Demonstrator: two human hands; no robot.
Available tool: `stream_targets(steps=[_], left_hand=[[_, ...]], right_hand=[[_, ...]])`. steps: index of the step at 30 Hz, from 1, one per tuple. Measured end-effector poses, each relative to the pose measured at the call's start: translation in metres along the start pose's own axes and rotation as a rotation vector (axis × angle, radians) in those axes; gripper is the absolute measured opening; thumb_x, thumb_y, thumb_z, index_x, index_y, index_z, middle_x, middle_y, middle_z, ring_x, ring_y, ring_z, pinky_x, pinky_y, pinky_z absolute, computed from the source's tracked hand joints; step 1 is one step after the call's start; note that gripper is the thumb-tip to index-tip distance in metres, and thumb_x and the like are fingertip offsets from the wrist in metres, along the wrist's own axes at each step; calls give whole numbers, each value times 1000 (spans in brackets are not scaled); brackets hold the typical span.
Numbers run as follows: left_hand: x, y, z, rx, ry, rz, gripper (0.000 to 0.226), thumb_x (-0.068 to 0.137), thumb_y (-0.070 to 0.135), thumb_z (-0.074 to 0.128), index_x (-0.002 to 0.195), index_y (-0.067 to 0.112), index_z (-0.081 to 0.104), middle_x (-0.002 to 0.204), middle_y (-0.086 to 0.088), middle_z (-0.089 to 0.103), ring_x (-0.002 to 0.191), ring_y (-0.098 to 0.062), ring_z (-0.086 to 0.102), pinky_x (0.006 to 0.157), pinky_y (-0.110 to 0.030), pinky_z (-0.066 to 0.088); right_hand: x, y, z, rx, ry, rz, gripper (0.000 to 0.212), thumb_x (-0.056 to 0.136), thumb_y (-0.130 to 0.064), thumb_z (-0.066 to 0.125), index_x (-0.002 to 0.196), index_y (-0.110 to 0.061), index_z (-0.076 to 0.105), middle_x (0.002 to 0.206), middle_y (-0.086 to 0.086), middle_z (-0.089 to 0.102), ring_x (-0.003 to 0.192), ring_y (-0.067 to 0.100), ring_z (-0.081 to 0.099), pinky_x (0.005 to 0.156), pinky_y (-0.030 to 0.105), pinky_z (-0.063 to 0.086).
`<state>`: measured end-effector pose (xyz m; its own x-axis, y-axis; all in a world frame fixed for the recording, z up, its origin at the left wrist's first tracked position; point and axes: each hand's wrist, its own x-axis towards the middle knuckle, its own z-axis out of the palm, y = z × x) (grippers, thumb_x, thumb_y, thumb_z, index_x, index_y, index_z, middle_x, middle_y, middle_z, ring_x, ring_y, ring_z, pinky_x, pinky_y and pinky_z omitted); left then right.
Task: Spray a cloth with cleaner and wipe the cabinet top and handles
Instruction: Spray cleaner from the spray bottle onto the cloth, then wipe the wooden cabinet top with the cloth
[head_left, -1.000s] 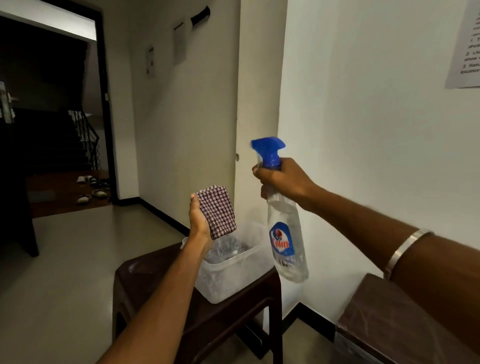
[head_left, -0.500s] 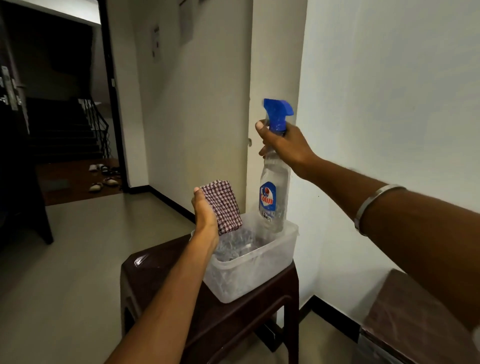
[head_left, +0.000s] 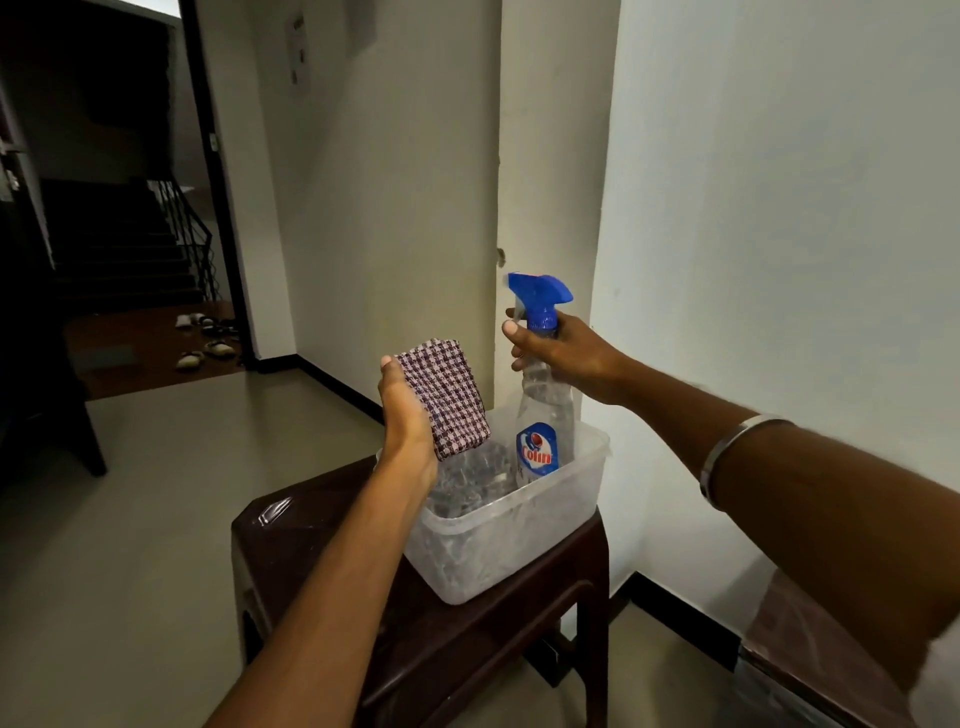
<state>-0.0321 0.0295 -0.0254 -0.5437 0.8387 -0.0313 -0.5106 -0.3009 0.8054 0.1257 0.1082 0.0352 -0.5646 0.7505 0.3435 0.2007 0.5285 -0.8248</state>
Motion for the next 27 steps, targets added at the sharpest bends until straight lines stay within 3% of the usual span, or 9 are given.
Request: stream_targets(steps=[7,9,11,12,15,18,22,24,27], left_hand=[[-5,1,0,7,-45,-4,61,99,57,21,129,15,54,101,-8,65,92,-27,64,70,-39,54],[-8,3,2,2,-50,-2,61,99,56,21,129,14,54,101,-8,65,91,-27,64,68,-40,53],[-13,6,4,4,-53,2,58,99,56,22,125,15,54,101,-8,65,90,-27,63,72,-42,53],[-17,7,5,10,-56,4,56,100,56,22,123,16,54,102,-8,64,90,-27,63,75,-43,53],[-31,10,13,33,-70,2,49,99,56,23,114,20,54,107,-9,63,91,-28,63,83,-47,53],[-49,12,23,59,-103,-6,50,99,55,24,113,19,55,107,-10,64,90,-27,64,80,-46,54],[-81,13,43,79,-195,-29,55,100,54,23,118,15,57,99,-9,66,88,-27,65,71,-40,55],[-98,12,52,75,-252,-37,57,100,53,23,120,13,57,100,-10,67,88,-28,66,69,-40,55],[-117,7,67,46,-337,-98,57,101,53,22,109,12,60,98,-13,67,86,-30,66,68,-43,54]], right_hand=[[-7,-3,-6,-102,-25,97,52,86,-41,66,124,-13,43,105,8,57,98,23,58,82,31,53],[-12,-1,-7,-122,-19,161,77,80,-48,69,138,-15,33,124,9,54,112,28,57,92,39,53],[-17,1,-6,-246,50,256,106,69,-66,66,149,-18,17,148,10,37,132,33,44,103,50,45],[-21,1,-6,-342,118,281,110,68,-72,62,151,-18,13,154,11,28,138,34,35,107,53,40],[-42,-5,-6,-532,383,216,92,82,-66,54,150,-14,20,153,11,24,140,32,28,112,46,33],[-70,-13,0,-471,516,66,60,93,-46,55,139,-14,36,142,8,34,129,24,37,103,33,36],[-99,-28,3,-322,436,4,35,98,-37,50,124,-13,54,123,3,54,106,15,54,88,24,49],[-113,-37,2,-172,323,43,39,99,-37,47,126,-10,54,120,4,60,104,16,58,89,27,52],[-129,-45,-2,4,228,105,47,96,-40,52,132,-10,51,123,6,62,108,19,62,92,32,53]])
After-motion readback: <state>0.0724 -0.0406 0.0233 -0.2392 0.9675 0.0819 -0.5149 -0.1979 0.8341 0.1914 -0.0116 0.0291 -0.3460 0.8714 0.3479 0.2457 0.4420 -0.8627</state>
